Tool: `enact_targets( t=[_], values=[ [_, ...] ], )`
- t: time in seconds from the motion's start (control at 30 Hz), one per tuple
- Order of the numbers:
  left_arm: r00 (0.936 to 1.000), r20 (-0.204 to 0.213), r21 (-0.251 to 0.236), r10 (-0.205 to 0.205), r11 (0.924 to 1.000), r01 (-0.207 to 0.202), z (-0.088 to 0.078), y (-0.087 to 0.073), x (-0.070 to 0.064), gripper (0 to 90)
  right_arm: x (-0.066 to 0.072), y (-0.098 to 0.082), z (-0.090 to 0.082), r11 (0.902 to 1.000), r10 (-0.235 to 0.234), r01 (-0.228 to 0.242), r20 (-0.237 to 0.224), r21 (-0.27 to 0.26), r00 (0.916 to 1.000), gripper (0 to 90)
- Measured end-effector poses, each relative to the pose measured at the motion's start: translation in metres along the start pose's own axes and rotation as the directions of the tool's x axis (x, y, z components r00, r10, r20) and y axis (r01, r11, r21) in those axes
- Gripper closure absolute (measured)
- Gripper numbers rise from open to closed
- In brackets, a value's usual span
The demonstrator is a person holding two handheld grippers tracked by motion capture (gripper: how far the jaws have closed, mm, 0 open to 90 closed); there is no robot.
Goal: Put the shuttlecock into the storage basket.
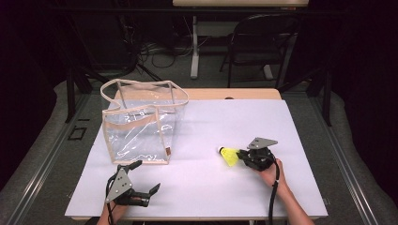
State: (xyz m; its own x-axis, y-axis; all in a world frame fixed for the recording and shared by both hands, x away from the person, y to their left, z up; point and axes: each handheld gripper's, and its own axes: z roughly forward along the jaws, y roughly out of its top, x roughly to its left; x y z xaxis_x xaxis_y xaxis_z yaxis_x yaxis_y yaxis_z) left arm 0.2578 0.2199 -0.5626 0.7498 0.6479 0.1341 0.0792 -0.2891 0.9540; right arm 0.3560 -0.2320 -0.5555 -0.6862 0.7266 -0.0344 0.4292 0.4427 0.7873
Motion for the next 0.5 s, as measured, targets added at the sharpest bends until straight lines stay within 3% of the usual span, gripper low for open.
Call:
enact_targets(
  t=[0.5],
  values=[
    [1.0,0.006,0.0,-0.003,1.0,0.003,0.0011,-0.0004,0.0,0.0,-0.0004,-0.0016,0.0005,0.9998,-0.018,0.018,-0.005,0.007,0.9998,88.9]
  ],
)
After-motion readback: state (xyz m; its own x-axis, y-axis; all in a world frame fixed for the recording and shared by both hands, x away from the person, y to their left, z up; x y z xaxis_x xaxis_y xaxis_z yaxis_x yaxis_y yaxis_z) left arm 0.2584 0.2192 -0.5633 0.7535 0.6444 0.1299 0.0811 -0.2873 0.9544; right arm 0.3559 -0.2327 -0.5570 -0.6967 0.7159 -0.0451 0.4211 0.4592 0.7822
